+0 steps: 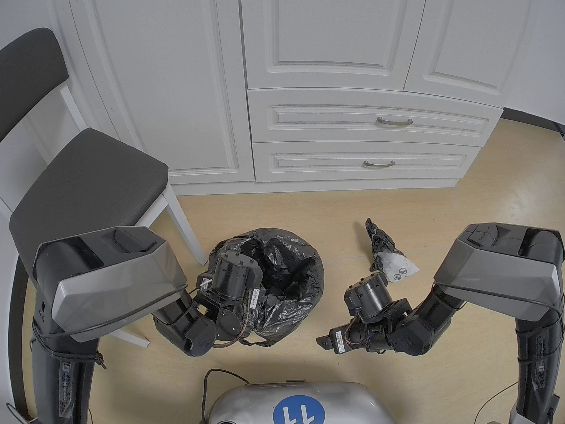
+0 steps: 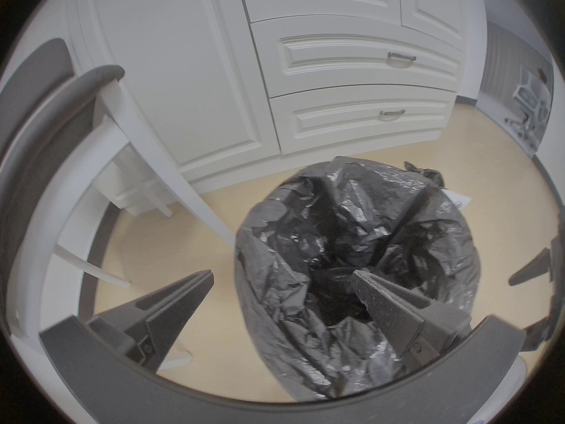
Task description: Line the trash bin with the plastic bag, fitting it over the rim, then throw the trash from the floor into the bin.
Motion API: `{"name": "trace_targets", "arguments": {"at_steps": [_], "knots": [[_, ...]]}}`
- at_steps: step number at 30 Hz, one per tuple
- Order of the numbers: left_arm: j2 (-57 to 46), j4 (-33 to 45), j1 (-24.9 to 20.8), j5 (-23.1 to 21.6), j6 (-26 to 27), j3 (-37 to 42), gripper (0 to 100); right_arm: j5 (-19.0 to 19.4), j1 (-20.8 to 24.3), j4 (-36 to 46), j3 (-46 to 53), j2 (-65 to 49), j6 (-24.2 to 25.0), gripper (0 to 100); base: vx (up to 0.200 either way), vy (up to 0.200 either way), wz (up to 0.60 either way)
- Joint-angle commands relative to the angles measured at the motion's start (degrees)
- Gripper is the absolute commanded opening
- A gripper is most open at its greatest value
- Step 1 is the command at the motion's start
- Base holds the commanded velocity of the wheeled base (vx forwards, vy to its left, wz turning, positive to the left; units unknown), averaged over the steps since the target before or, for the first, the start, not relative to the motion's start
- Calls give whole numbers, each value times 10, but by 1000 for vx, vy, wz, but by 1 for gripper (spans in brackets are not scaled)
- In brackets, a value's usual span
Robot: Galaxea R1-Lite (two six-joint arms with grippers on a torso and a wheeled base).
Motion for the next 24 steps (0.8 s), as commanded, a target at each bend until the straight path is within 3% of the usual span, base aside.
{"name": "trace_targets", "arguments": {"at_steps": [1, 11, 17, 24], "knots": [[1, -4, 1, 29, 36, -2, 100, 44, -14, -4, -1, 0, 4, 100, 0, 0, 0], [14, -10, -16, 63, 140, -20, 100, 106, -53, -9, 0, 0, 3, 100, 0, 0, 0], [51, -4, -17, 64, 146, -39, 100, 106, -56, -18, 0, 13, 2, 100, 0, 0, 0], [47, -11, -24, 64, 147, 0, 100, 106, -65, -42, 2, 23, -2, 100, 0, 0, 0]]}}
